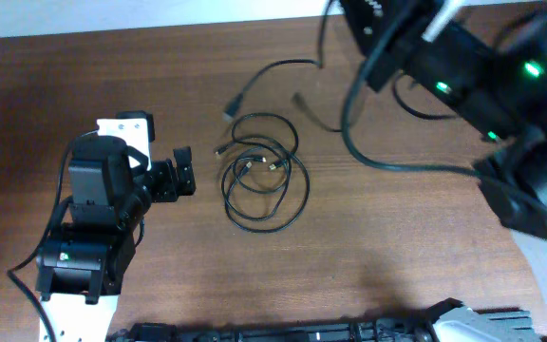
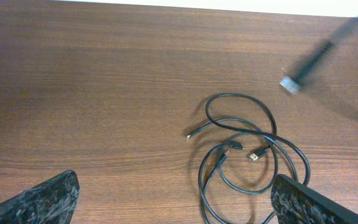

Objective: Untangle cables

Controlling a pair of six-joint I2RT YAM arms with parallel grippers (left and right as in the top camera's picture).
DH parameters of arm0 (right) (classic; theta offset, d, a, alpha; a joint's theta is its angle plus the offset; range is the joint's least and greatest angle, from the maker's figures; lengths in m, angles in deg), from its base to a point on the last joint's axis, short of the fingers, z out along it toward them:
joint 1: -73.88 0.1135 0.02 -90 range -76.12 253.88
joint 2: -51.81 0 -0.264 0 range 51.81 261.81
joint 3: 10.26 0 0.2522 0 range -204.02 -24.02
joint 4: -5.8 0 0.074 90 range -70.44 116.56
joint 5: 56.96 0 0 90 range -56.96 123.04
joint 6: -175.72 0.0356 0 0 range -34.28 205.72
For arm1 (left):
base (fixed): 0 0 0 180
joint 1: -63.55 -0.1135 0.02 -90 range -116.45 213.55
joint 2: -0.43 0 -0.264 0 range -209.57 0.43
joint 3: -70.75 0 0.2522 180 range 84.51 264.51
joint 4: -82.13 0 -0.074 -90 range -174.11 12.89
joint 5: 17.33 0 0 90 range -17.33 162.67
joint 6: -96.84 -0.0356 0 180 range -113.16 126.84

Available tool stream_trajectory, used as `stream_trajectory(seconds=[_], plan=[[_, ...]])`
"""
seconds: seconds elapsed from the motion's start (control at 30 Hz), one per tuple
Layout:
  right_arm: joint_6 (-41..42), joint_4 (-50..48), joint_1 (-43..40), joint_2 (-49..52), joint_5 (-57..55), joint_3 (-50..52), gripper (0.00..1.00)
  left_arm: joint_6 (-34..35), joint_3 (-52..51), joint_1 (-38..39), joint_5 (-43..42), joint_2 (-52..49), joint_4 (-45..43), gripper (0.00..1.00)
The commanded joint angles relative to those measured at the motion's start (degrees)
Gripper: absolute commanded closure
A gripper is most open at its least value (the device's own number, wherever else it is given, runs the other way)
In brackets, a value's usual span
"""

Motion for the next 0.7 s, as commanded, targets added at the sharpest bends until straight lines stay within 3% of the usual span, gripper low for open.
stream_trajectory(seconds=[0.0,0.23,0.4,0.53,0.67], plan=[[-6.7,2.1,0.2,-3.1,-16.5,-1.0,0.96,0.7,0.4,-0.3,0.4,0.1,0.0,0.01],[-15.9,10.5,0.2,-6.9,-46.9,-1.0,0.96,0.7,0.4,-0.3,0.4,0.1,0.0,0.01],[-17.5,20.7,-0.7,-6.5,-68.7,-1.0,0.96,0.7,0.4,-0.3,0.4,0.1,0.0,0.01],[-17.2,28.1,-7.8,-5.4,-69.8,-0.9,0.96,0.7,0.4,-0.3,0.4,0.1,0.0,0.01],[-16.4,32.9,-21.0,-3.8,-65.2,-0.9,0.96,0.7,0.4,-0.3,0.4,0.1,0.0,0.01]])
